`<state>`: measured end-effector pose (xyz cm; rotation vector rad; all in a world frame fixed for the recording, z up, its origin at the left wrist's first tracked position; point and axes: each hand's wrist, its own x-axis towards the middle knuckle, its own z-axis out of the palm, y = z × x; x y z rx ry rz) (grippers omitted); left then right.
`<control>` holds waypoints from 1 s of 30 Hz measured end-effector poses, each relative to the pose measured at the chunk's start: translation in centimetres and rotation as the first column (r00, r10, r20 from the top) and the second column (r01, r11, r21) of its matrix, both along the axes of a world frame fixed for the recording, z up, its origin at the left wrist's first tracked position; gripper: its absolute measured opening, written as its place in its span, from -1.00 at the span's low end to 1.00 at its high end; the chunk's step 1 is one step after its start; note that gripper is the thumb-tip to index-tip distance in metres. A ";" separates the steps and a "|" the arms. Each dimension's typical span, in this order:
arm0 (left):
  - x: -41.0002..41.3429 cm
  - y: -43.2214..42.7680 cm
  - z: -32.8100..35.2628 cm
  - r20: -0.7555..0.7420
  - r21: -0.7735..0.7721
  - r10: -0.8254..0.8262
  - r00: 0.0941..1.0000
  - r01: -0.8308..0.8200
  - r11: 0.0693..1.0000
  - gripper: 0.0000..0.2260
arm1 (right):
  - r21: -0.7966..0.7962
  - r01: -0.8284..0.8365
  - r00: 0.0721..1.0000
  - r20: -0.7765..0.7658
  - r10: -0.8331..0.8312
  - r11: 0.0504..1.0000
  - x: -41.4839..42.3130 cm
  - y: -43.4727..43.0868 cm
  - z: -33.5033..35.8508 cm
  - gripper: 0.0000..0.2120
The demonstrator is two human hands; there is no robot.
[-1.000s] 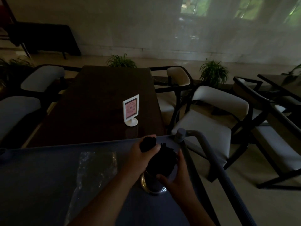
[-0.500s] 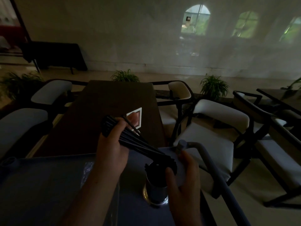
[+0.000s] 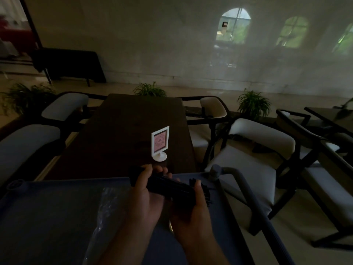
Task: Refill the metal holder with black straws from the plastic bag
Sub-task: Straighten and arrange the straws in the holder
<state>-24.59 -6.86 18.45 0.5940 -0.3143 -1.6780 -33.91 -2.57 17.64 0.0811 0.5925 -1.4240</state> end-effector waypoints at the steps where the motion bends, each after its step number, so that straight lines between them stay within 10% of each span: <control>1: 0.1 0.1 -0.3 -0.013 -0.008 -0.016 1.000 0.016 1.000 -0.93 | 0.028 0.044 0.999 0.011 -0.045 0.999 -0.2 -0.4 0.2 -0.51; 6: -0.4 1.7 -1.1 -0.019 0.054 -0.015 1.000 0.016 0.998 -0.83 | 0.101 0.119 0.992 0.038 -0.123 0.988 -0.9 -1.8 -0.1 -0.83; 19: -0.8 4.5 -1.5 -0.081 0.082 -0.107 0.991 0.114 0.990 -0.67 | -0.087 0.262 0.954 -0.130 -0.272 0.961 -2.9 -2.4 0.1 -0.85; 30: -1.6 2.3 0.5 0.156 0.320 -0.212 0.965 0.153 0.935 -0.77 | -0.513 0.040 0.562 -0.698 -0.444 0.858 -2.4 -1.5 8.3 -0.90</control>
